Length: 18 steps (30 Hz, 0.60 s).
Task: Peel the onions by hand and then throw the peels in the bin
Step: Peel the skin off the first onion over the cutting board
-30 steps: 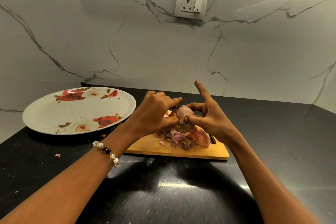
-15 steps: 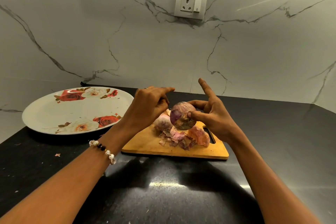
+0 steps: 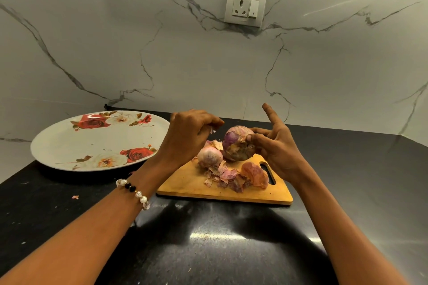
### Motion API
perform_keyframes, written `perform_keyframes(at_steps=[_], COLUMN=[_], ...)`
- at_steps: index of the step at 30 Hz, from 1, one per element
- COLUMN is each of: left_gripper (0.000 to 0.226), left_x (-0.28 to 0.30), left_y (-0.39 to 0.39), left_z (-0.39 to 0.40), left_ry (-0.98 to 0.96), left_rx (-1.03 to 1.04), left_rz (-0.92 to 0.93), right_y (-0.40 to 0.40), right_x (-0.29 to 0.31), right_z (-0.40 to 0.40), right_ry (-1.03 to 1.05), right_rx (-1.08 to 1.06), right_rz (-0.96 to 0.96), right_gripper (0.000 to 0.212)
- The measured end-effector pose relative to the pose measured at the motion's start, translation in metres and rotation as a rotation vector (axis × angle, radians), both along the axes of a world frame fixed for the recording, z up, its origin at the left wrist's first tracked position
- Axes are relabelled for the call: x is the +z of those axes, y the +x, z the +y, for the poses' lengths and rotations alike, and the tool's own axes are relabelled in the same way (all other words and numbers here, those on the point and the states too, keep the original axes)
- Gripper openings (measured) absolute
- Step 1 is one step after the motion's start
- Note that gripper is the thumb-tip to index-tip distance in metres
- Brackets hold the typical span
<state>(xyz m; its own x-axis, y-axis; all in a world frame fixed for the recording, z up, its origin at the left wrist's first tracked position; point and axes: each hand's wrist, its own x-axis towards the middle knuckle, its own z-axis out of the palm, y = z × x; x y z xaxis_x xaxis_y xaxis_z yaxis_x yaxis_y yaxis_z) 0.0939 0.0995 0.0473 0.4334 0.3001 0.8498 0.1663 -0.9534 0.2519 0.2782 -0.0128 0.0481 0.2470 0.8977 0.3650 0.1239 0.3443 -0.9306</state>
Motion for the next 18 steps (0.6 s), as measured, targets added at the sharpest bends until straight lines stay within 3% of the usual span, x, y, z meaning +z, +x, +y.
perform_keyframes(at_steps=[5,13,18], left_gripper=[0.035,0.031,0.029], left_x=[-0.004,-0.007,-0.013], left_y=[0.004,0.012,0.018], left_z=[0.004,-0.011,-0.019], left_ry=[-0.051,-0.033,0.027], left_rx=[0.063,0.000,0.070], left_rz=[0.036,-0.050,-0.089], right_y=[0.000,-0.005,-0.011], right_x=[0.000,0.001,0.003], right_z=[0.003,0.005,0.004], right_ry=[0.004,0.007,0.000], right_rx=[-0.026,-0.024,-0.048], right_rz=[0.100,0.225,0.330], right_gripper=[0.103,0.101,0.103])
